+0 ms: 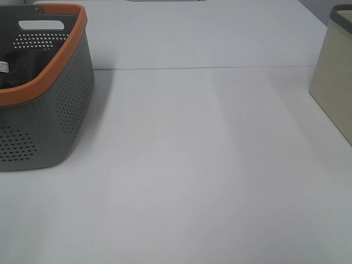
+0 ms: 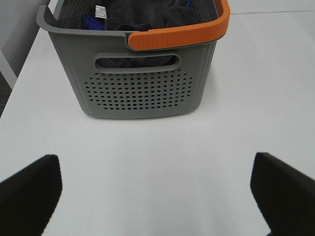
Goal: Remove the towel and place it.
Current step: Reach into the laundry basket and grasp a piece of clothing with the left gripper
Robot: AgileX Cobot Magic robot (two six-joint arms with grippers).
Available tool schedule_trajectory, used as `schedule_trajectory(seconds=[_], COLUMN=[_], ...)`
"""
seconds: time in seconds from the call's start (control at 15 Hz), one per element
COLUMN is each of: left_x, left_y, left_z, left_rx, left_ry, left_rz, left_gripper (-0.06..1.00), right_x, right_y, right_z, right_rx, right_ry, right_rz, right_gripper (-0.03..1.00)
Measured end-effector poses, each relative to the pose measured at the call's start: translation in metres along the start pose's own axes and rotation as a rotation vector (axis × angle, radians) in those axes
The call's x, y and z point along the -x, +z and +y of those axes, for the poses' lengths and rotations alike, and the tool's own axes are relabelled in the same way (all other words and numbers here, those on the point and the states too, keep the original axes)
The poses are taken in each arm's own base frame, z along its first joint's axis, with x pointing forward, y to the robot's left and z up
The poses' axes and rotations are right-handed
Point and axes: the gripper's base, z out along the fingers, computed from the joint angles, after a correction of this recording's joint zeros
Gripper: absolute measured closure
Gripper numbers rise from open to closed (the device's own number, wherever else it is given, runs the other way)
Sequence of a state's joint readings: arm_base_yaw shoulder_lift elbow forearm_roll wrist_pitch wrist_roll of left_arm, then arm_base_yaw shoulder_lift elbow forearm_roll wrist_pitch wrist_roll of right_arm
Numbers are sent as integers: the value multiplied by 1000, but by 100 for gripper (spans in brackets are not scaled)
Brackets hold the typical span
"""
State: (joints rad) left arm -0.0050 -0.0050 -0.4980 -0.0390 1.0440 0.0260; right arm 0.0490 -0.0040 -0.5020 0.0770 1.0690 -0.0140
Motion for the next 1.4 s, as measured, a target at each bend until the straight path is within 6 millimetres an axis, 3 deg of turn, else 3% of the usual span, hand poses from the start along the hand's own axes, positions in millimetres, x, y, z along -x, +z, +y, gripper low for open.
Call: schedule_trajectory(seconds=[1.4], left_x=[0], left_y=[0], left_z=[-4], left_rx=[-45], left_ry=[-26], left_rz=[-1], left_gripper=[-4], right_x=[0], right_y=[0], right_z=[-1], right_rx=[-6], right_ry=[-3], right_rz=[0], right_gripper=[45])
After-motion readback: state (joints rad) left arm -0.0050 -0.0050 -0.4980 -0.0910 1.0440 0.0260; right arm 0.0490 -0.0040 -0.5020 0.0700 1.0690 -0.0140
